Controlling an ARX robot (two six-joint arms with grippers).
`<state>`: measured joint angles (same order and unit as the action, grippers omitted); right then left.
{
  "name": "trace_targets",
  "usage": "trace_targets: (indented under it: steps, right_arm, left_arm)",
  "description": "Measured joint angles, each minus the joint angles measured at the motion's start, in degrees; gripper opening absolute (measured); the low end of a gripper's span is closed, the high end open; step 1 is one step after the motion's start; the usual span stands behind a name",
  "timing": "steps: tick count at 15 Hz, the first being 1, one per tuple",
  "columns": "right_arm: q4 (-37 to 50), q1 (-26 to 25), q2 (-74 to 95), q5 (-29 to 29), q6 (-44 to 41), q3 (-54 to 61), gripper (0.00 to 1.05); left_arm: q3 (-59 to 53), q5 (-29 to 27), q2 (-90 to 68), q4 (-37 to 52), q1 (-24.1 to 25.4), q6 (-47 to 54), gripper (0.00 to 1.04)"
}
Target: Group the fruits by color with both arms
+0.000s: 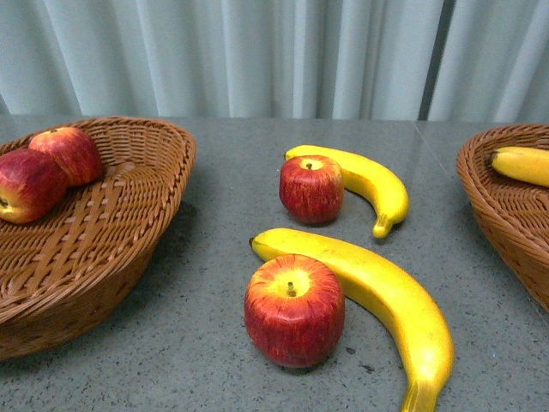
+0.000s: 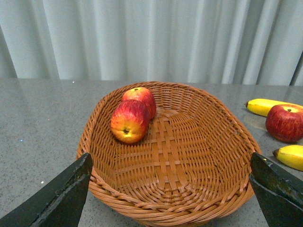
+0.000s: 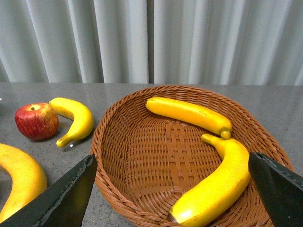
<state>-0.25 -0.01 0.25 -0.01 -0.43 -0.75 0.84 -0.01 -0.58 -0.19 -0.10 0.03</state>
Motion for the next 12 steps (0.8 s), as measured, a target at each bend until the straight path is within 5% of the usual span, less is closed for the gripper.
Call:
trace_targets:
  steps: [12]
  right_arm:
    - [0.00, 0.00, 0.00, 0.00, 0.00, 0.00, 0.98]
  left_arm:
    - [0.00, 0.00, 0.00, 0.00, 0.00, 0.00, 0.98]
